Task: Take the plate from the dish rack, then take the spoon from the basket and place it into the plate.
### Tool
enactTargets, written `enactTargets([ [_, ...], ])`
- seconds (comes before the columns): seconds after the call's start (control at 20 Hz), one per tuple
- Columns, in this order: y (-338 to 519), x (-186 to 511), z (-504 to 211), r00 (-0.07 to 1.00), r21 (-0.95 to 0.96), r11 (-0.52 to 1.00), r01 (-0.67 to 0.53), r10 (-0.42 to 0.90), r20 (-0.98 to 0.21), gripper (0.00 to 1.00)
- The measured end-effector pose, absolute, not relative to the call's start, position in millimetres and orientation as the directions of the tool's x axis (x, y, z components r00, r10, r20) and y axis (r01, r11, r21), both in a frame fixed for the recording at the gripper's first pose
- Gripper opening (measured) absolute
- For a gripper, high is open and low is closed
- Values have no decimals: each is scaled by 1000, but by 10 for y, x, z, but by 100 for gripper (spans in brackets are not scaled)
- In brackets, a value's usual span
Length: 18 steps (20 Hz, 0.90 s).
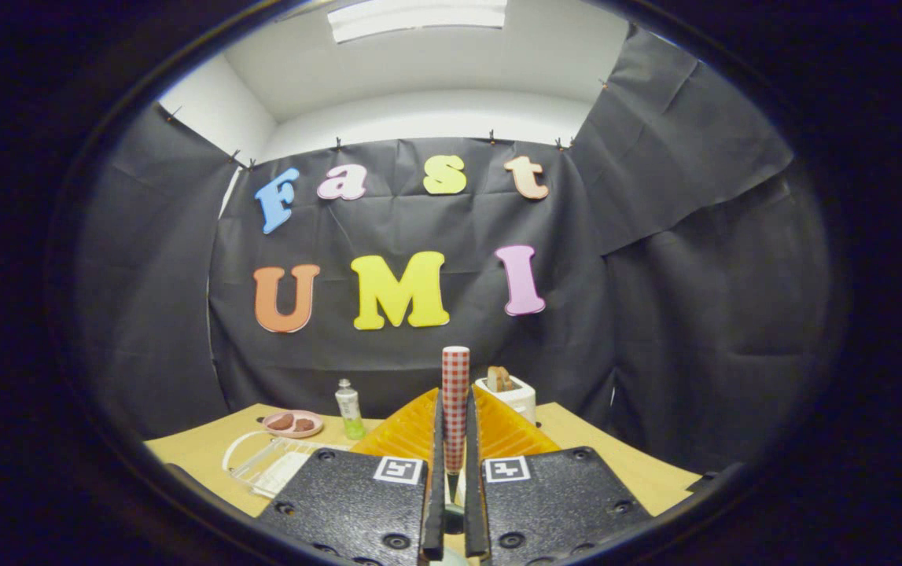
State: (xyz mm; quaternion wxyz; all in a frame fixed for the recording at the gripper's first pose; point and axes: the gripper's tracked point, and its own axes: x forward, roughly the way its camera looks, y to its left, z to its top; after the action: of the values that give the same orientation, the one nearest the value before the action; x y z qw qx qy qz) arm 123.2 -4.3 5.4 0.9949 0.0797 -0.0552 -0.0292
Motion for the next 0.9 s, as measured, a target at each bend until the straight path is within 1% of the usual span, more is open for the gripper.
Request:
enactTargets([
  [0.2,435,952,-301,993,152,988,10,-28,113,17],
  [0.4,782,883,-734,998,105,994,-3,-3,61,18],
  [0.55,1041,936,-981,999,138,990,-32,28,31,18],
  [0.65,1096,941,-1169,1000,169,985,-30,28,12,18],
  [0.9,1088,968,-1457,1000,187,982,-4,2,14,20],
])
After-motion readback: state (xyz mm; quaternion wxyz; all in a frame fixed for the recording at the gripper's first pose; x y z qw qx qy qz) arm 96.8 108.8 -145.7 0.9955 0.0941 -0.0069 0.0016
